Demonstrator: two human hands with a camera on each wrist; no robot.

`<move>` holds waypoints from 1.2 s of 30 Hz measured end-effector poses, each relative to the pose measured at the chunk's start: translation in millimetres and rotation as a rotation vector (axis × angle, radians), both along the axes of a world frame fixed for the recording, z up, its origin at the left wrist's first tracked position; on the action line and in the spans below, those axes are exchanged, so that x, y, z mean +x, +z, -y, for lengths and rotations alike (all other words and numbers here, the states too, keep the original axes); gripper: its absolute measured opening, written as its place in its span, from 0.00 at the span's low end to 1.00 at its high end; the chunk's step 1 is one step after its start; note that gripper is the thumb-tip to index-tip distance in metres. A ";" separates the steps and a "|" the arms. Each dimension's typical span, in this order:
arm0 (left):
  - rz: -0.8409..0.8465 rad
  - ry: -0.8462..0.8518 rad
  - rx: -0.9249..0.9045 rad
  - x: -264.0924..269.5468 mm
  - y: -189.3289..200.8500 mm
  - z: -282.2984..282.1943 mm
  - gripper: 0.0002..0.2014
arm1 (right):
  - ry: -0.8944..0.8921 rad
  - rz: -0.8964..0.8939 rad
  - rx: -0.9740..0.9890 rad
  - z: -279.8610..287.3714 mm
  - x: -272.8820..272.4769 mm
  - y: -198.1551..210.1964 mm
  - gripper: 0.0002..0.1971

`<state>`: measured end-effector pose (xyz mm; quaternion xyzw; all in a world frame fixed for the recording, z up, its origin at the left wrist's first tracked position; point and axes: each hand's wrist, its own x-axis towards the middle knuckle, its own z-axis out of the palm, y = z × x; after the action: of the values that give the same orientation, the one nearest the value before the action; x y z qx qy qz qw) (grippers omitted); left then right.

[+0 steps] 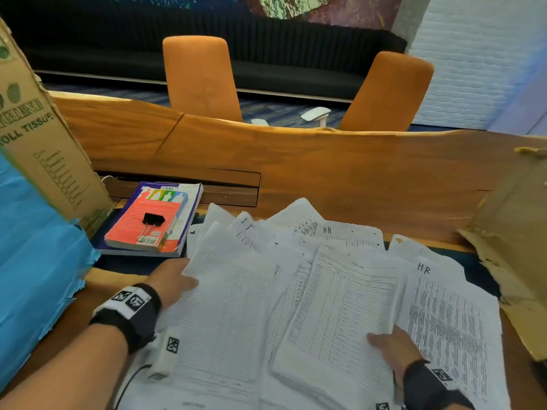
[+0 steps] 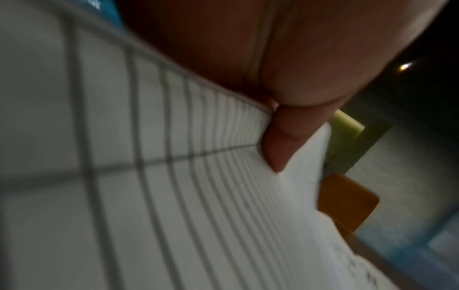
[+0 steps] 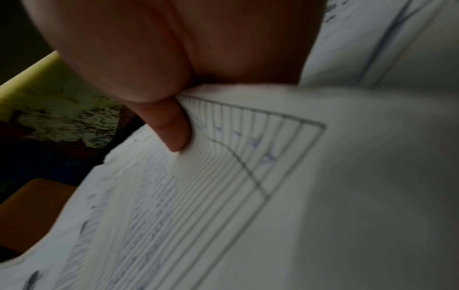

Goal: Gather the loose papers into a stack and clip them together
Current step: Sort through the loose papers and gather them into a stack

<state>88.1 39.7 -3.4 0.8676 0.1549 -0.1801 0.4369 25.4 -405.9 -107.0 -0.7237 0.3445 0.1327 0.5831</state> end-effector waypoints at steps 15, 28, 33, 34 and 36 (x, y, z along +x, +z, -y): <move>-0.143 0.267 -0.510 -18.3 -58.2 30.1 0.14 | 0.151 -0.019 0.133 -64.2 25.4 38.5 0.44; -0.206 -0.056 -0.107 -33.2 -64.4 95.0 0.22 | 0.252 0.129 0.085 -101.4 12.5 45.5 0.11; -0.033 0.211 -0.505 -24.0 -23.5 81.6 0.19 | 0.215 0.341 0.129 -99.7 23.2 102.4 0.04; -0.013 0.260 -0.597 -22.0 -13.6 84.9 0.15 | 0.214 0.379 0.103 -101.5 26.8 115.4 0.07; 0.059 0.279 -0.674 -17.0 4.2 94.6 0.11 | 0.202 0.440 0.089 -105.4 37.1 132.8 0.08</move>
<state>71.1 -54.9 0.8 0.6501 0.1909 -0.1348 0.7230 62.6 -300.6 25.8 -0.7396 0.1288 0.0446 0.6591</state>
